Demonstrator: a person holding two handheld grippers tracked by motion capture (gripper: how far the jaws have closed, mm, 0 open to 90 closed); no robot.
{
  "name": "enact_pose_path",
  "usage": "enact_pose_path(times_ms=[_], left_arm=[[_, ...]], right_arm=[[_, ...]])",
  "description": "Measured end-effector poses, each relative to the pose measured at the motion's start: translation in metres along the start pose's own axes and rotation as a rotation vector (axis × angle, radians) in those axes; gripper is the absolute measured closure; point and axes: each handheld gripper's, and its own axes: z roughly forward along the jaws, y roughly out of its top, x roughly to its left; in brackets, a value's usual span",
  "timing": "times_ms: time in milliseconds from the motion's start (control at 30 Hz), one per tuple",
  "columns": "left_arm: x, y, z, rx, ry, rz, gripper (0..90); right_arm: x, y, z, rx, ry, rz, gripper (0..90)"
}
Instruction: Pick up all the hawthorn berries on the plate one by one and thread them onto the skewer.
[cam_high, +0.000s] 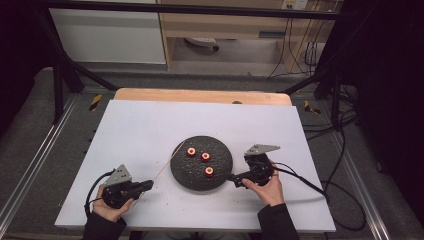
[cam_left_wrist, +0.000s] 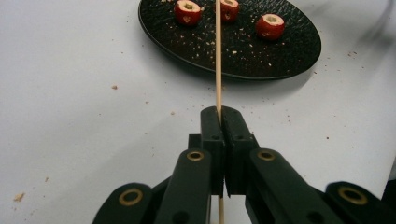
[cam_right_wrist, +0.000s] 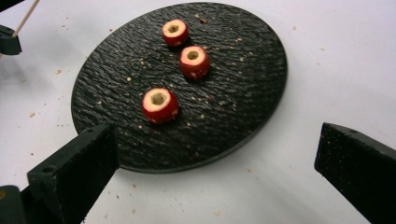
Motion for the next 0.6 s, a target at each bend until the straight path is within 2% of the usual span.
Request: enact_pose_path(times_ms=[433,600], left_arm=[[0.001,0.000,0.001,0.007,0.006,0.000,88.4],[0.002,0.000,0.001,0.007,0.009,0.003,88.4]], right_arm=[[0.025,0.037,0.026,0.116,-0.040,-0.070,4.9],[0.032,0.047,0.041,0.201,-0.029,-0.104,7.1]])
